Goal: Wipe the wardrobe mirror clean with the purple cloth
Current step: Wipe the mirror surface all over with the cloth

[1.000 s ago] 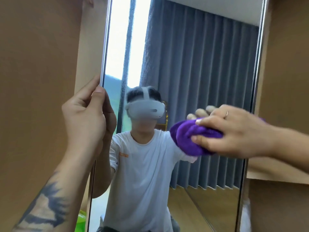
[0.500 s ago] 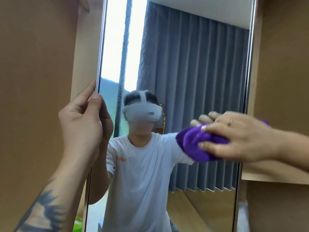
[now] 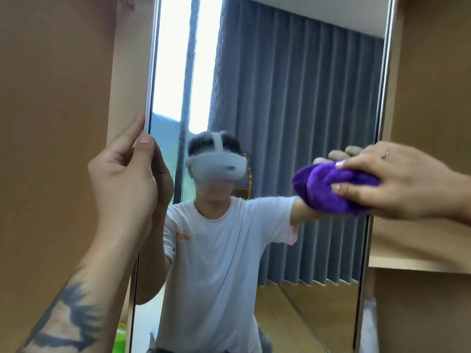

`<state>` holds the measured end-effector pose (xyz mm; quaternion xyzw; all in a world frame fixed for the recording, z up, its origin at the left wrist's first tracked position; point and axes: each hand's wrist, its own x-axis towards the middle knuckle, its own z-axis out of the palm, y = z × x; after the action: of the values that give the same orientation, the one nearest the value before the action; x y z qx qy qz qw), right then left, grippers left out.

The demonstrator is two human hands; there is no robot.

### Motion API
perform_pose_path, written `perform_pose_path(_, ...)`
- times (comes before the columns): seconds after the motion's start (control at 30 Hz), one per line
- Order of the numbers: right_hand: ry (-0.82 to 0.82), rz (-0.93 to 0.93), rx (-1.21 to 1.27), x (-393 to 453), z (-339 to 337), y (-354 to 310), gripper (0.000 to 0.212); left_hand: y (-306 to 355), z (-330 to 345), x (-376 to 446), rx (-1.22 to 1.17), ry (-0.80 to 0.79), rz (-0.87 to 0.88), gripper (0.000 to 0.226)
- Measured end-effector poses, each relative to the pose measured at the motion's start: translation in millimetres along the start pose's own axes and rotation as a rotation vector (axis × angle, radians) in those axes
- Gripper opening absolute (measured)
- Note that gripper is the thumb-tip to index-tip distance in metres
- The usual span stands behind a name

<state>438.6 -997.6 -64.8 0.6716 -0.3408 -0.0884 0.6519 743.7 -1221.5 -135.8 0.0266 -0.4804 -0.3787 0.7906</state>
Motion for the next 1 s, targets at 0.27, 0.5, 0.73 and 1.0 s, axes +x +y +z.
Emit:
perform_pose_path(0.27, 0.113, 0.671, -0.006, 9.3, 5.1, -9.0, 0.05, -2.0, 1.4, -1.0, 0.007, -0.004, 0.001, 0.035)
perform_pose_path(0.5, -0.003, 0.125, 0.067, -20.9, 4.9, -14.0, 0.034, -3.7, -0.4, 1.1, -0.005, 0.008, -0.023, 0.034)
perform_pose_path(0.73, 0.121, 0.686, 0.018, 1.1, 0.6, -15.7, 0.048, -12.5, -3.9, 5.3, -0.026, -0.012, -0.034, 0.032)
perform_pose_path(1.0, -0.028, 0.121, -0.012, -25.3, -4.7, -25.7, 0.032, -14.6, -2.6, 7.6, -0.017, -0.008, -0.01, 0.031)
